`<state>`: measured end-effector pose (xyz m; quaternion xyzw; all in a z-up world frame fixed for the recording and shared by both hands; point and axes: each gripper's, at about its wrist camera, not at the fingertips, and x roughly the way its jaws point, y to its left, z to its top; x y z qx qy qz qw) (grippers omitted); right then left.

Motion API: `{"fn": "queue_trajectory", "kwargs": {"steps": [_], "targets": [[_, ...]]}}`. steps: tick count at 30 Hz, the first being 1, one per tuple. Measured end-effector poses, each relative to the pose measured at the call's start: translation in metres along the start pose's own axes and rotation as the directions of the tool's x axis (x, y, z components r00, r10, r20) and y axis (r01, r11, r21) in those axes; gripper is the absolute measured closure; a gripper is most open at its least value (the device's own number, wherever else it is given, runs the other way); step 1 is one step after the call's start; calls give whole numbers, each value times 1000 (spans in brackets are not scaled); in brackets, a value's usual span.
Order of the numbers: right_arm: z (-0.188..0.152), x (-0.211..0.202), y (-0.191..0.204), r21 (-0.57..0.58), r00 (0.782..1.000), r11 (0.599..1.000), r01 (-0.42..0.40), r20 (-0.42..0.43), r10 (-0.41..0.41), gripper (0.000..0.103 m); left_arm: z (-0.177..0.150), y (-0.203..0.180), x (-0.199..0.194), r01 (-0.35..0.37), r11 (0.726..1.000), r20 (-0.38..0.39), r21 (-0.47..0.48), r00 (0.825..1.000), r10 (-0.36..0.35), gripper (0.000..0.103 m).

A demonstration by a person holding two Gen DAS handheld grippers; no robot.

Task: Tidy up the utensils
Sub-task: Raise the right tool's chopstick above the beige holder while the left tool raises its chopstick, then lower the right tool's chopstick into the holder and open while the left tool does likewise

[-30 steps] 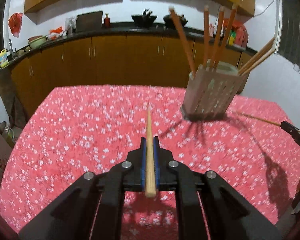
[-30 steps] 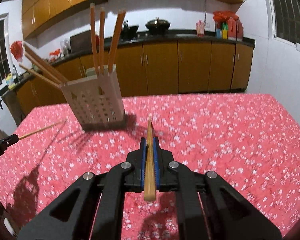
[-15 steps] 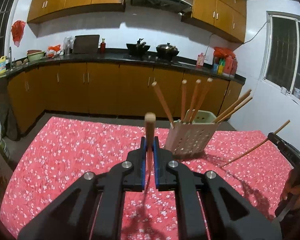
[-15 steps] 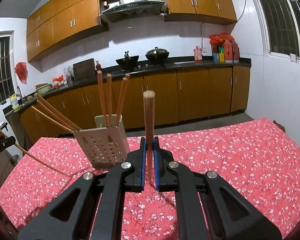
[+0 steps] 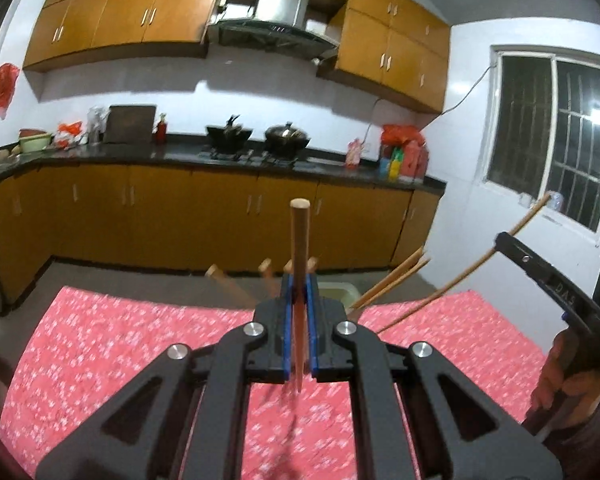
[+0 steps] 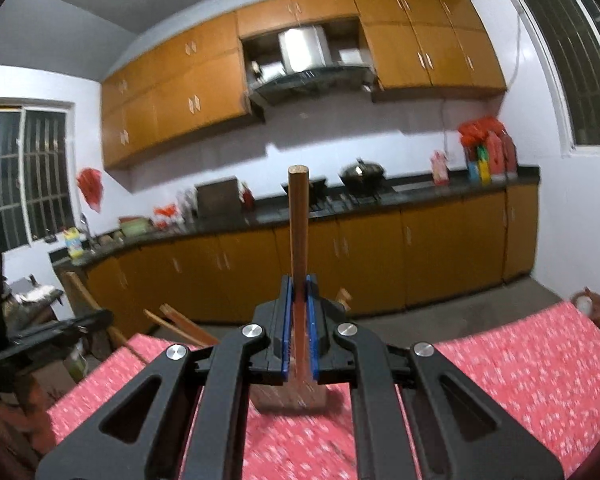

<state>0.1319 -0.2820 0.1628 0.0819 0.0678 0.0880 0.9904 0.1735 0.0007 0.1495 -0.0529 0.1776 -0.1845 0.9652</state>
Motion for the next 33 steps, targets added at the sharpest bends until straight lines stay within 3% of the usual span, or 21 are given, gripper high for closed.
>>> {"fn": "queue_trajectory", "kwargs": {"steps": [4, 9, 14, 22, 33], "targets": [[14, 4, 16, -38, 998, 999, -17, 63, 19, 95, 22, -15, 3, 15, 1000, 70, 0, 997, -15, 96], [20, 22, 22, -49, 996, 999, -13, 86, 17, 95, 47, -29, 10, -28, 1000, 169, 7, 985, 26, 96], [19, 40, 22, -36, 995, 999, 12, 104, -8, 95, 59, -32, 26, -80, 997, 217, -9, 973, 80, 96], [9, 68, 22, -23, 995, 999, 23, 99, -20, 95, 51, -31, 59, -108, 994, 194, -14, 975, 109, 96], [-20, 97, 16, -19, 1000, 1000, 25, 6, -25, 95, 32, -17, 96, -98, 995, 139, -30, 985, 101, 96]]}}
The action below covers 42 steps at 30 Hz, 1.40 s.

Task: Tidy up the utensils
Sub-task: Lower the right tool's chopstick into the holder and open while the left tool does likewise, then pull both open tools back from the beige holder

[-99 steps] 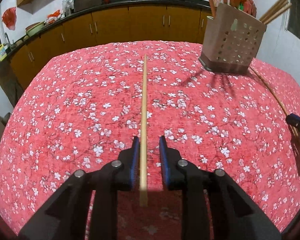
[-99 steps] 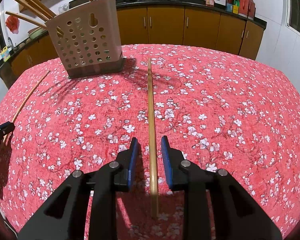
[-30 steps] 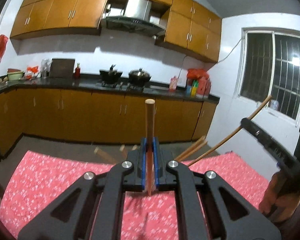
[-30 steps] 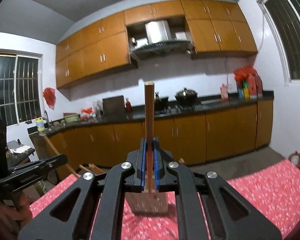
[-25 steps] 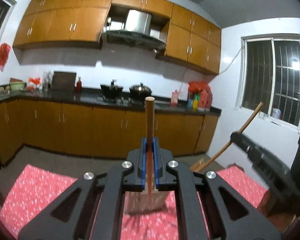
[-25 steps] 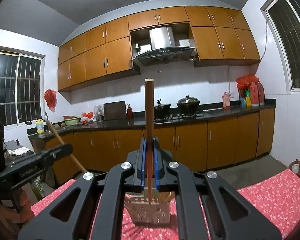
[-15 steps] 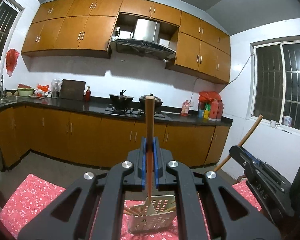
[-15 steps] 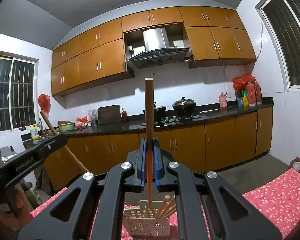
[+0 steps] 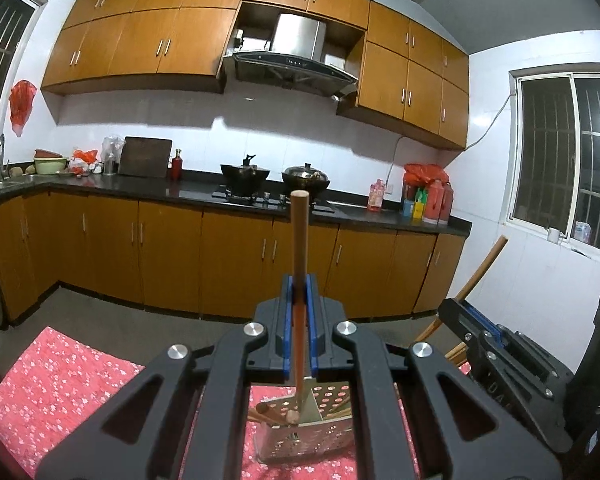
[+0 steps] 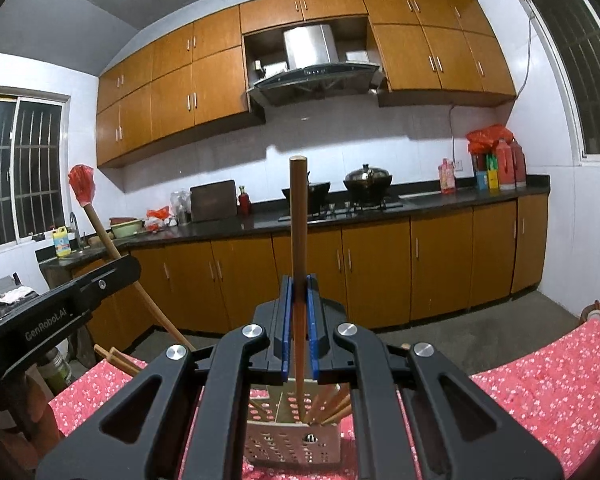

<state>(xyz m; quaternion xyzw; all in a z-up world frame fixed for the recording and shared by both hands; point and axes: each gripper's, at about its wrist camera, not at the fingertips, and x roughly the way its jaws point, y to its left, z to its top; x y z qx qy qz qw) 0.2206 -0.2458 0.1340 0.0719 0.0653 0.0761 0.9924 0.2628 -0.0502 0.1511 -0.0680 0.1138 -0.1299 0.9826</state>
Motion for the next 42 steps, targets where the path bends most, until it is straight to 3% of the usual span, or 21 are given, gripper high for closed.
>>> {"fn": "queue_trajectory", "kwargs": {"steps": [6, 10, 24, 25, 27, 29, 31, 37, 42], "targets": [[-4, 0, 0, 8, 999, 999, -34, -32, 34, 94, -4, 4, 7, 4, 1000, -24, -12, 1000, -4, 92], [-2, -6, -1, 4, 999, 1000, -30, -30, 30, 73, -1, 8, 0, 1, 1000, -13, -24, 1000, -2, 80], [14, -33, -3, -17, 1000, 1000, -2, 12, 2, 51, 3, 30, -47, -49, 997, 38, -66, 998, 51, 46], [13, -35, -3, -19, 1000, 1000, -2, 13, 3, 47, 2, 32, -51, -52, 996, 37, -66, 998, 54, 44], [13, -42, -2, -19, 1000, 1000, -3, 15, 3, 37, -2, 35, -61, -63, 996, 35, -61, 997, 65, 29], [11, -52, -2, -13, 1000, 1000, 3, 25, -3, 11, -7, 38, -72, -77, 996, 39, -50, 996, 79, 16], [9, -63, -2, -14, 999, 1000, 20, 46, -19, 2, -16, 39, -88, -99, 995, 53, -16, 994, 100, 6], [-8, -86, 11, -104, 995, 989, 101, 32, -98, 2, -46, 40, -120, -156, 985, 34, 69, 988, 154, 4], [-30, -95, 11, -109, 994, 990, 89, -50, -95, 2, -78, 51, -137, -175, 984, -29, 45, 984, 176, 4]]}}
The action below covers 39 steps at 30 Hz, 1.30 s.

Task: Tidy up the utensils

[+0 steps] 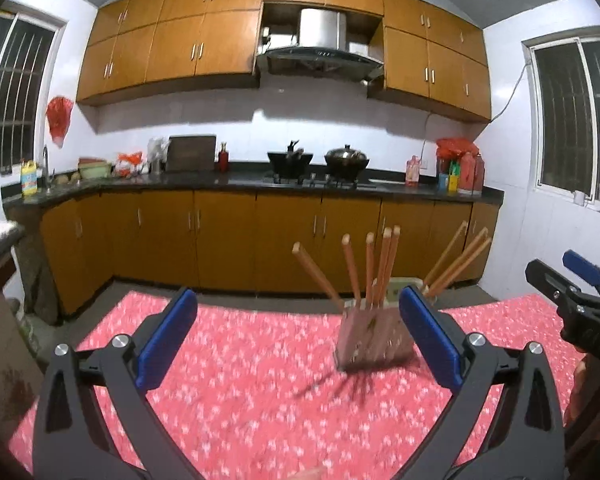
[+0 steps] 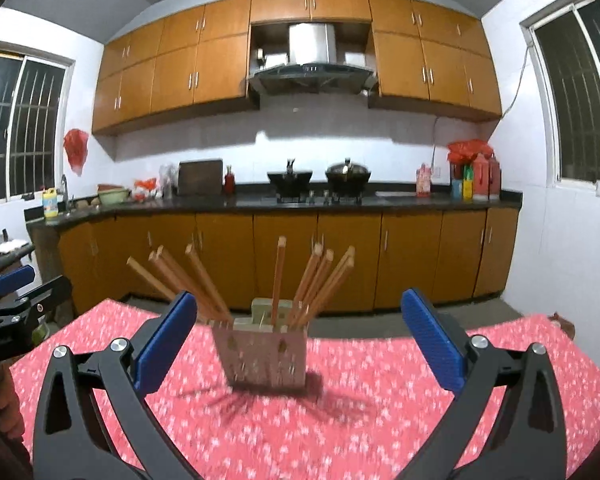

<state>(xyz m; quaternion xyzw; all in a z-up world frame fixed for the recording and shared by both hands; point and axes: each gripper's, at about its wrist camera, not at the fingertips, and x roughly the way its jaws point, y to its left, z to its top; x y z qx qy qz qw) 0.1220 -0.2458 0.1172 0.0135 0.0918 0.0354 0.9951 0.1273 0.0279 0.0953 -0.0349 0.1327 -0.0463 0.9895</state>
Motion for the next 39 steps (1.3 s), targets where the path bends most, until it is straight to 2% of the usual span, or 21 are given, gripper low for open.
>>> {"fn": "queue_trajectory", "kwargs": {"steps": [9, 17, 24, 30, 39], "targets": [[-40, -28, -2, 48, 996, 999, -7, -86, 11, 2, -33, 15, -28, -34, 998, -26, -57, 999, 32, 4], [-73, -56, 10, 19, 995, 1000, 9, -102, -7, 2, -64, -3, -51, -59, 998, -19, 24, 998, 59, 4], [-95, -64, 11, 38, 991, 999, 16, -135, -11, 2, -90, -23, -63, -62, 994, -4, 95, 998, 63, 4], [-112, -63, 16, 18, 983, 999, 35, -183, -31, 2, -102, -24, -64, -63, 994, -19, 85, 998, 65, 4], [-116, -68, 8, 68, 983, 997, 38, -179, -26, 2, -112, -22, -62, -37, 997, -51, 71, 998, 40, 4]]}}
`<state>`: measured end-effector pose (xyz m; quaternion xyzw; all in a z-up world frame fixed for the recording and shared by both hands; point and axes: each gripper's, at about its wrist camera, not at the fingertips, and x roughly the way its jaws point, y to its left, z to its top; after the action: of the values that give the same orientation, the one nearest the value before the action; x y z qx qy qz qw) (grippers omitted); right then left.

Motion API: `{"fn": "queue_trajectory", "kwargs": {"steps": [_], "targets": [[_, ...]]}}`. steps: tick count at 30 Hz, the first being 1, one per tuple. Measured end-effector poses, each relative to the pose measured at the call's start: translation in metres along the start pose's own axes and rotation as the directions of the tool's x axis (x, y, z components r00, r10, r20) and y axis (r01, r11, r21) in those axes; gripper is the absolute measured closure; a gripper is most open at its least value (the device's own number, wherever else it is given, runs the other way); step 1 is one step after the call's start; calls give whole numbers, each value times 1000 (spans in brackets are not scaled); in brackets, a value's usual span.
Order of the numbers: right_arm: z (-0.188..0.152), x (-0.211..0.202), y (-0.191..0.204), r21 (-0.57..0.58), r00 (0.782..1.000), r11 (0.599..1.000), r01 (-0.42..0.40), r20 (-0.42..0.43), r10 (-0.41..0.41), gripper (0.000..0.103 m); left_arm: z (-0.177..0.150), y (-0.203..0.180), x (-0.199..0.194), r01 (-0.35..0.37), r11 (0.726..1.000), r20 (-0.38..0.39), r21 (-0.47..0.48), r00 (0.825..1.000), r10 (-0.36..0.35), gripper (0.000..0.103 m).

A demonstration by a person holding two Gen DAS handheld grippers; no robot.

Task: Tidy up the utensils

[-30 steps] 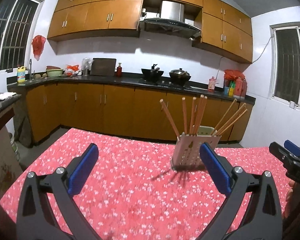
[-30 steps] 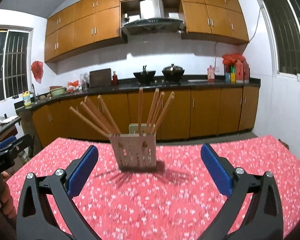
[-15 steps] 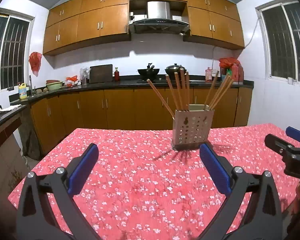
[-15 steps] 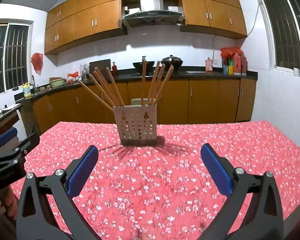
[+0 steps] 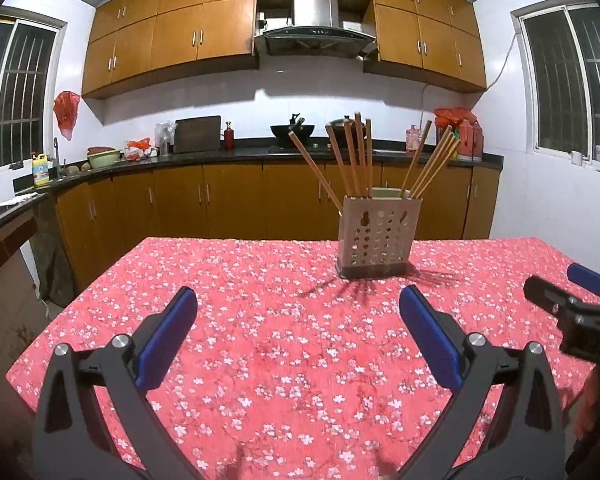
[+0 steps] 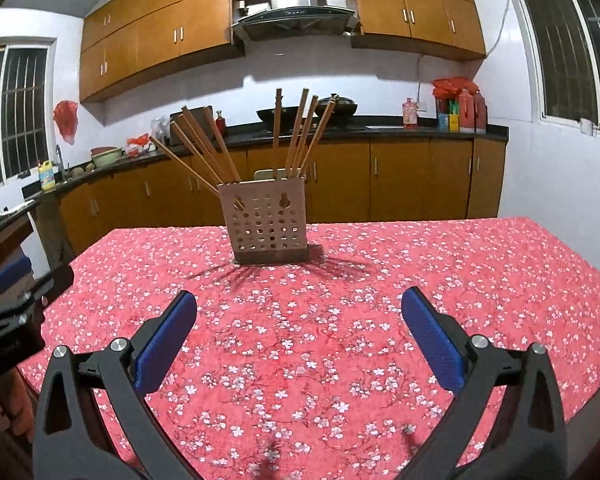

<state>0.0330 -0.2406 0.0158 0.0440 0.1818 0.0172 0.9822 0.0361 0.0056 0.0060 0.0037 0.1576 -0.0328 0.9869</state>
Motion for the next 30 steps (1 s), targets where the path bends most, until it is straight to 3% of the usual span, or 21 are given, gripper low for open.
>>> {"fn": "queue_trajectory", "kwargs": {"steps": [30], "targets": [[-7, 4, -2, -4, 999, 999, 39, -25, -39, 2, -7, -9, 10, -8, 1000, -42, -12, 999, 8, 4]]}}
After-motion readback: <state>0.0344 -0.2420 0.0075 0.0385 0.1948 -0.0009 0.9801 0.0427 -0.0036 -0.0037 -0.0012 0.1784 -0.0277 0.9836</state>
